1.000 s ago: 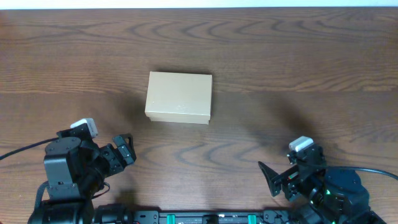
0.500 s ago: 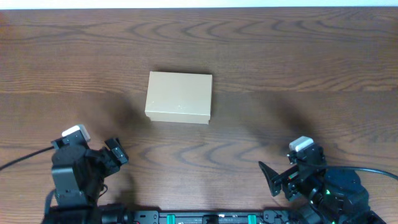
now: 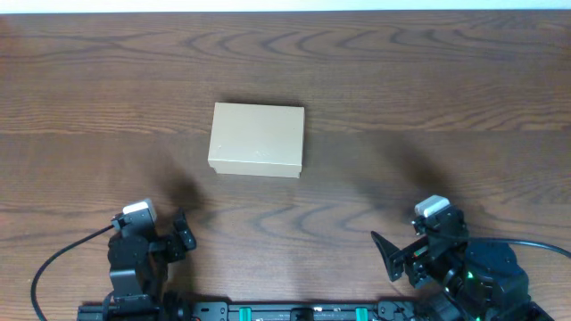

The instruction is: Pack container

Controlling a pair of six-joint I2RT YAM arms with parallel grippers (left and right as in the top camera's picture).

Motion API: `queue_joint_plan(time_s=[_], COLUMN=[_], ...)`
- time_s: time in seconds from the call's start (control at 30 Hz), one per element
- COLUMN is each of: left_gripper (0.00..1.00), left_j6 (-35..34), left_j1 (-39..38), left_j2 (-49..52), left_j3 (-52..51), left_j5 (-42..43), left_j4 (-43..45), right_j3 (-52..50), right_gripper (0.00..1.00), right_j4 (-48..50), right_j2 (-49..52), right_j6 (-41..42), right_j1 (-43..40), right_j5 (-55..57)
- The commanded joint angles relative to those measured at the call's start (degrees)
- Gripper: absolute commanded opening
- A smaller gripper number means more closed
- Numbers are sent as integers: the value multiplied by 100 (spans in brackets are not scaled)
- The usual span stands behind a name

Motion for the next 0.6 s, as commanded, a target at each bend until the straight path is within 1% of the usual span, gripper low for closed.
queue_joint_plan(time_s=[0.0, 0.1, 0.33, 0.57], left_gripper=[95, 95, 95, 95], left_j6=[702, 925, 844, 979], left_j1=[13, 13, 13, 13], left_j2=[-168, -295, -603, -603], left_j3=[-92, -251, -758, -785], left_j5=[-4, -31, -111, -85], left_j4=[20, 24, 28, 9], right_j3=[-15, -15, -15, -15], right_gripper=[99, 99, 99, 99], right_j4=[-4, -4, -4, -4], right_j2=[-17, -17, -17, -17], right_j6=[76, 76, 76, 76], right_j1=[-31, -31, -31, -31], right_j5=[26, 26, 26, 26])
